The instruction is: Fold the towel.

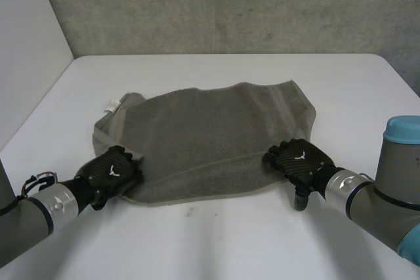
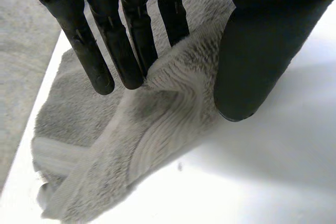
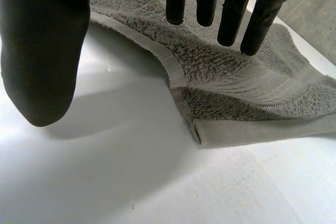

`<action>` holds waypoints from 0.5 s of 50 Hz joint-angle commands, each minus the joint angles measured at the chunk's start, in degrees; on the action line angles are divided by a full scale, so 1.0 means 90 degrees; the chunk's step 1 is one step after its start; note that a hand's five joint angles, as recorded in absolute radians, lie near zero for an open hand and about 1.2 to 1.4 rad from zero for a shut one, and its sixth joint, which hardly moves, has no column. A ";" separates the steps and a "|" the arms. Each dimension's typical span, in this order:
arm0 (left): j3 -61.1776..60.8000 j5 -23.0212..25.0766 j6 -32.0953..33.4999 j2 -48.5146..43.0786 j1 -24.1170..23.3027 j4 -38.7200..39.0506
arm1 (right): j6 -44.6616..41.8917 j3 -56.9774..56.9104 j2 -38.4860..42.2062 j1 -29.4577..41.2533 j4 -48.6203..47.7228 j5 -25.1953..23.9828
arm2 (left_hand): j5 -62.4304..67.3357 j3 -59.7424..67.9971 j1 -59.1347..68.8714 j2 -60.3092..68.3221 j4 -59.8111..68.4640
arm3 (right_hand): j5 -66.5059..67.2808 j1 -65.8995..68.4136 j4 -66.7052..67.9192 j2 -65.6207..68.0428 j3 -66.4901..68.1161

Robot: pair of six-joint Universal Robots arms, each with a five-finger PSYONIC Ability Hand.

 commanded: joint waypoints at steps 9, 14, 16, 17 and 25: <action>0.0004 -0.0494 -0.0135 -0.0016 -0.0028 0.0584 | 0.0029 -0.0069 0.0009 -0.0010 0.0000 -0.0010 | 0.3750 0.3738 0.3733 0.3738 0.3734 | -0.0388 -0.0360 -0.0539 -0.0510 -0.0439; 0.0130 -0.0932 -0.0640 0.0227 -0.0407 0.0613 | 0.0350 -0.0118 -0.0020 -0.0059 0.0068 0.0029 | 0.3750 0.3738 0.3733 0.3738 0.3734 | -0.0388 -0.0360 -0.0539 -0.0510 -0.0439; 0.0247 -0.1147 -0.0991 0.0305 -0.0534 0.0613 | 0.0497 -0.0118 -0.0029 -0.0059 0.0088 0.0029 | 0.3750 0.3738 0.3733 0.3738 0.3734 | -0.0388 -0.0360 -0.0539 -0.0510 -0.0439; 0.0364 -0.1342 -0.1410 0.0364 -0.0613 0.0594 | 0.0682 -0.0099 -0.0059 -0.0059 0.0107 0.0020 | 0.3750 0.3738 0.3733 0.3738 0.3734 | -0.0388 -0.0360 -0.0539 -0.0510 -0.0439; 0.0901 -0.1773 -0.3267 0.0657 -0.0721 0.0516 | 0.1045 -0.0059 -0.0157 0.0010 0.0000 -0.0049 | 0.3750 0.3738 0.3733 0.3738 0.3734 | -0.0388 -0.0360 -0.0539 -0.0510 -0.0439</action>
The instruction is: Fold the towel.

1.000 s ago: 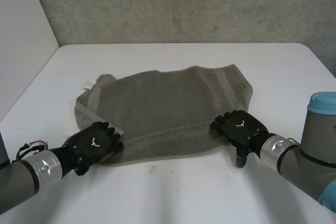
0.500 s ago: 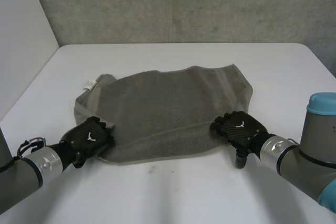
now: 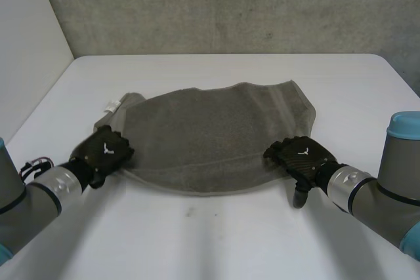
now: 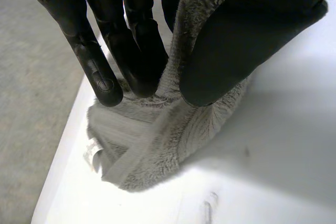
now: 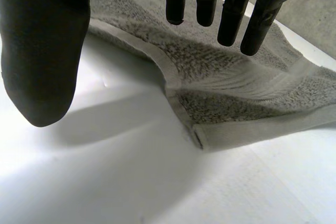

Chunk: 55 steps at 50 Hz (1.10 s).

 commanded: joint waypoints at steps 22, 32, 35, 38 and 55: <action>0.1307 -0.1122 -0.3226 0.0378 -0.0212 -0.0265 | 0.1060 -0.1277 0.1130 0.0499 -0.0496 0.0443 | 0.1241 0.1159 0.1371 0.1144 0.1142 | 0.2705 0.2733 0.2554 0.2583 0.2654; 0.1297 -0.1356 -0.3294 0.0358 -0.0212 -0.0274 | 0.1060 -0.1297 0.0312 0.0323 -0.0896 0.0834 | 0.1241 0.1159 0.1371 0.1144 0.1142 | 0.7390 0.7418 0.7239 0.7268 0.7339; 0.1297 -0.1385 -0.3324 0.0417 -0.0232 -0.0284 | 0.1070 -0.1365 -0.0167 0.0245 -0.0838 0.0844 | 0.1241 0.1159 0.1371 0.1144 0.1142 | 0.7390 0.7418 0.7239 0.7268 0.7339; 0.1297 -0.1405 -0.3489 0.0572 -0.0280 -0.0294 | 0.1011 -0.1510 -0.0733 0.0060 -0.0595 0.0766 | 0.1241 0.1159 0.1371 0.1144 0.1142 | 0.7390 0.7418 0.7239 0.7268 0.7339; 0.1668 -0.2215 -0.5247 0.3258 -0.0378 -0.1445 | -0.0903 -0.5268 -0.1634 -0.0419 0.5155 -0.0230 | 0.1241 0.1159 0.1371 0.1144 0.1142 | 0.7390 0.7418 0.7239 0.7268 0.7339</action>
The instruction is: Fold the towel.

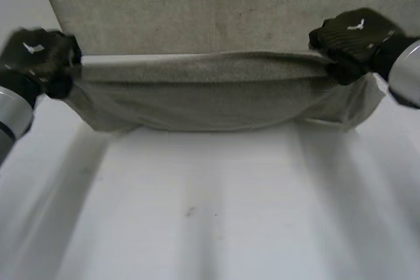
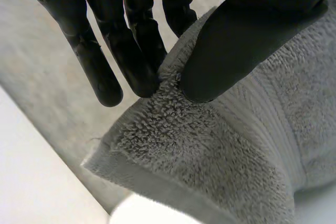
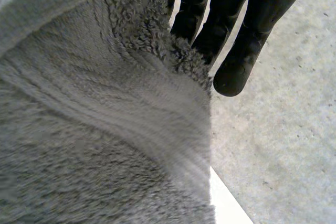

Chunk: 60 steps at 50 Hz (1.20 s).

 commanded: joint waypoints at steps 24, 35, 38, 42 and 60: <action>0.4000 -0.0579 -0.0534 -0.3147 -0.0666 -0.0865 | -0.1542 -0.4763 0.3409 0.0279 0.1731 0.0155 | 0.1184 0.1142 0.1249 0.1139 0.1137 | 0.0366 0.0361 0.0389 0.0504 0.0629; 0.5889 -0.0978 -0.1140 -0.3101 -0.0910 0.0365 | 0.0108 -0.5842 0.2875 0.0396 -0.0633 0.0205 | 0.1184 0.1142 0.1249 0.1139 0.1137 | 0.0366 0.0361 0.0389 0.0504 0.0629; 0.5793 -0.1203 -0.1150 -0.2963 -0.0910 0.0395 | 0.0314 -0.5676 0.2659 0.0387 -0.0694 0.0147 | 0.1184 0.1142 0.1249 0.1139 0.1137 | 0.0366 0.0361 0.0389 0.0504 0.0629; 0.5460 -0.1272 -0.1159 -0.2914 -0.0910 0.0366 | 0.0305 -0.5363 0.2600 0.0377 -0.0459 -0.0108 | 0.1184 0.1142 0.1249 0.1139 0.1137 | 0.0366 0.0361 0.0389 0.0504 0.0629; 0.1046 -0.1194 -0.1072 -0.2650 -0.0774 0.1030 | -0.2332 -0.1720 0.3508 0.0406 0.0791 -0.0743 | 0.1184 0.1142 0.1249 0.1139 0.1137 | 0.0366 0.0361 0.0389 0.0504 0.0629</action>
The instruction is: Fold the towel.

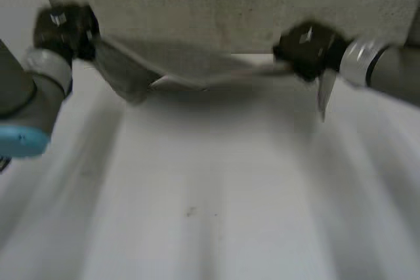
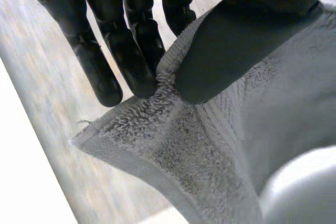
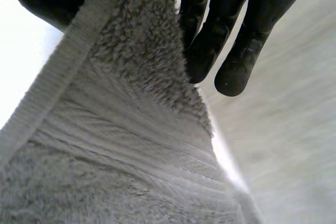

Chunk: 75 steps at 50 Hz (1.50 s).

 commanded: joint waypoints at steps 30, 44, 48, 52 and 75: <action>-0.2109 0.0010 0.0015 0.0001 0.0038 0.0953 | 0.2802 0.5301 -0.0419 -0.0234 -0.3800 0.0774 | 0.1182 0.1141 0.1224 0.1135 0.1135 | -0.6203 -0.6174 -0.6191 -0.6031 -0.6153; -0.2226 0.0010 0.0015 0.0089 0.0380 0.0953 | 0.3252 0.6073 -0.0848 -0.0410 -0.4757 0.2122 | 0.1182 0.1141 0.1224 0.1135 0.1135 | -0.4820 -0.4791 -0.4808 -0.4648 -0.4770; -0.2236 0.0010 0.0015 0.0098 0.0458 0.0953 | 0.3310 0.6170 -0.0878 -0.0459 -0.4757 0.2160 | 0.1182 0.1141 0.1224 0.1135 0.1135 | -0.4429 -0.4400 -0.4417 -0.4257 -0.4379; -0.2236 0.0010 0.0015 0.0098 0.0488 0.0953 | 0.3554 0.6258 -0.0926 -0.0488 -0.4757 0.2161 | 0.1182 0.1141 0.1224 0.1135 0.1135 | -0.4408 -0.4380 -0.4396 -0.4237 -0.4359; -0.2372 0.0020 0.0034 0.0147 0.0517 0.0846 | 0.4180 0.6834 -0.1453 -0.0684 -0.4757 0.1927 | 0.1182 0.1141 0.1224 0.1135 0.1135 | 0.0332 0.0360 0.0344 0.0504 0.0382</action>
